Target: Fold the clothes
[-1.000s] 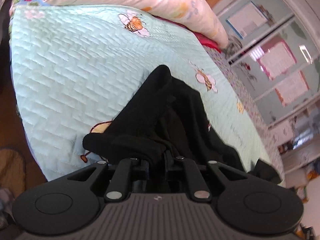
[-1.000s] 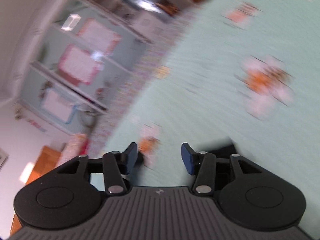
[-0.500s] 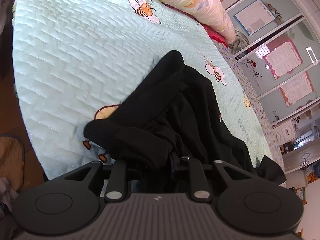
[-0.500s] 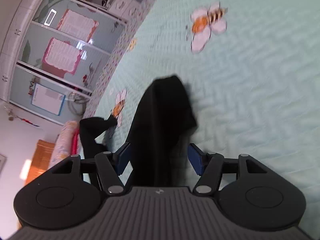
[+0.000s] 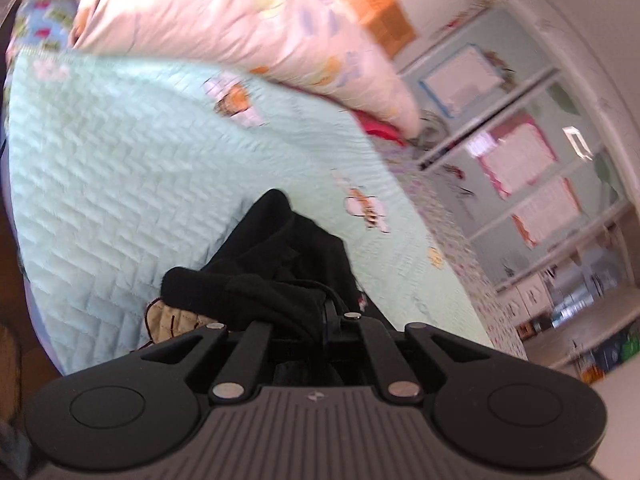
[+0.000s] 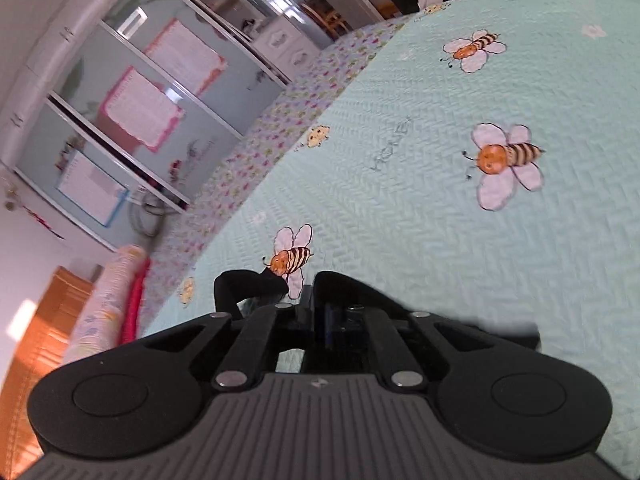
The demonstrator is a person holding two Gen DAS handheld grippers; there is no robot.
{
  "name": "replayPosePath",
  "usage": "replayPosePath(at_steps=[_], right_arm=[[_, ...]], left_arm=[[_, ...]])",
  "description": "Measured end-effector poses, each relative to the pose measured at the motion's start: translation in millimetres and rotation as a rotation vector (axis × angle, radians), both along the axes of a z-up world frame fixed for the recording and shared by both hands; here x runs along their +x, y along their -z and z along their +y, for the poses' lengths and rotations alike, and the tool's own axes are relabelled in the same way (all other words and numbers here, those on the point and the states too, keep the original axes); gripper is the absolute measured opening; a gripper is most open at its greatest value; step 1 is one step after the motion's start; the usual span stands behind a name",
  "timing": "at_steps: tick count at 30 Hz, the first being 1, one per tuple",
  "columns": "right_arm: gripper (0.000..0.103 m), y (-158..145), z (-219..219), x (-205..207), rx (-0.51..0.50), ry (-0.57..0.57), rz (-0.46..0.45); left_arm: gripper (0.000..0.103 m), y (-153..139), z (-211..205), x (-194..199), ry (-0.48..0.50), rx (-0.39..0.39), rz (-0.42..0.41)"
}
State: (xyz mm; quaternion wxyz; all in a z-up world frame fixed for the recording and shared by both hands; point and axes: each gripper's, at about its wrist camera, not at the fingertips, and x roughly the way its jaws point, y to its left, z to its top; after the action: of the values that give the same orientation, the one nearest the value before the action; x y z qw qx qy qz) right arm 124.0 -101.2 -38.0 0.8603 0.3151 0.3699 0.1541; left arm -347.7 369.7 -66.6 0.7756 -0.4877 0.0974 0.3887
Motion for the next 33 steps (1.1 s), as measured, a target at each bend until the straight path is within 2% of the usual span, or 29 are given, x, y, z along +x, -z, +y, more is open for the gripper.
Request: replayPosePath(at_steps=[1, 2, 3, 4, 5, 6, 8, 9, 10, 11, 14, 18, 20, 21, 22, 23, 24, 25, 29, 31, 33], right_arm=[[0.03, 5.4, 18.2, 22.9, -0.019, -0.046, 0.012], [0.039, 10.8, 36.4, 45.7, -0.037, -0.093, 0.024], [0.036, 18.6, 51.4, 66.3, -0.044, -0.128, 0.041], [0.028, 32.4, 55.0, 78.1, -0.019, -0.125, 0.076], [0.028, 43.7, 50.5, 80.8, 0.004, -0.095, 0.118], [0.029, 51.7, 41.8, 74.7, 0.037, -0.082, 0.13], [0.036, 66.5, 17.6, 48.9, 0.112, -0.088, 0.069], [0.042, 74.0, 5.2, 34.1, 0.097, -0.073, 0.043], [0.043, 82.3, -6.3, 22.3, 0.059, -0.044, 0.031], [0.043, 91.3, -15.1, 14.9, 0.029, -0.018, 0.041], [0.045, 124.4, -38.5, 16.3, 0.068, 0.01, 0.125], [0.046, 150.1, -44.5, 29.3, 0.228, 0.038, 0.21], [0.051, 158.8, -36.3, 34.3, 0.272, 0.027, 0.23], [0.051, 161.4, -31.7, 37.1, 0.275, 0.025, 0.236], [0.045, 162.7, -28.6, 40.7, 0.271, 0.026, 0.242], [0.034, 164.0, -25.6, 44.2, 0.268, 0.027, 0.248], [0.002, 165.3, -22.5, 47.8, 0.264, 0.028, 0.254], [0.003, 163.2, -22.5, 49.2, 0.26, 0.03, 0.248], [0.003, 112.7, -65.4, 28.0, 0.221, 0.068, 0.076], [0.003, 86.0, -99.0, 17.4, 0.169, 0.09, 0.0], [0.004, 71.3, -129.3, 13.5, 0.086, 0.093, -0.015]], left_arm=[[0.004, 4.7, 6.4, 5.1, -0.017, -0.026, 0.006], [0.004, 10.0, 6.8, 5.2, -0.019, -0.034, 0.013], [0.004, 15.3, 6.7, 4.9, -0.019, -0.041, 0.019], [0.004, 20.6, 6.6, 4.6, -0.019, -0.048, 0.025], [0.004, 25.9, 6.5, 4.3, -0.019, -0.055, 0.031], [0.004, 31.2, 6.4, 4.0, -0.019, -0.062, 0.038], [0.005, 41.6, 3.2, 0.9, 0.002, -0.058, 0.074], [0.005, 47.2, 3.3, -2.2, 0.006, -0.07, 0.075], [0.005, 52.7, 3.4, -5.3, 0.01, -0.083, 0.075], [0.005, 57.5, 4.1, -8.4, 0.009, -0.093, 0.066], [0.005, 61.8, 5.8, -12.2, -0.002, -0.112, 0.049], [0.007, 58.3, 2.8, -10.0, -0.01, -0.103, 0.061], [0.007, 58.6, 1.6, -7.5, -0.011, -0.101, 0.075], [0.007, 58.4, 1.5, -6.3, -0.012, -0.102, 0.082], [0.007, 57.5, 1.4, -5.8, -0.014, -0.104, 0.083], [0.007, 55.2, 0.9, -5.7, -0.013, -0.102, 0.079], [0.007, 49.2, 0.3, -6.5, -0.003, -0.08, 0.073], [0.007, 43.0, -0.4, -7.4, 0.007, -0.055, 0.068], [0.007, 21.5, -2.7, -12.2, 0.052, 0.032, 0.044], [0.007, 22.6, -4.2, -13.5, 0.072, 0.026, 0.045], [0.007, 34.4, -8.0, -16.3, 0.083, -0.008, 0.051]])
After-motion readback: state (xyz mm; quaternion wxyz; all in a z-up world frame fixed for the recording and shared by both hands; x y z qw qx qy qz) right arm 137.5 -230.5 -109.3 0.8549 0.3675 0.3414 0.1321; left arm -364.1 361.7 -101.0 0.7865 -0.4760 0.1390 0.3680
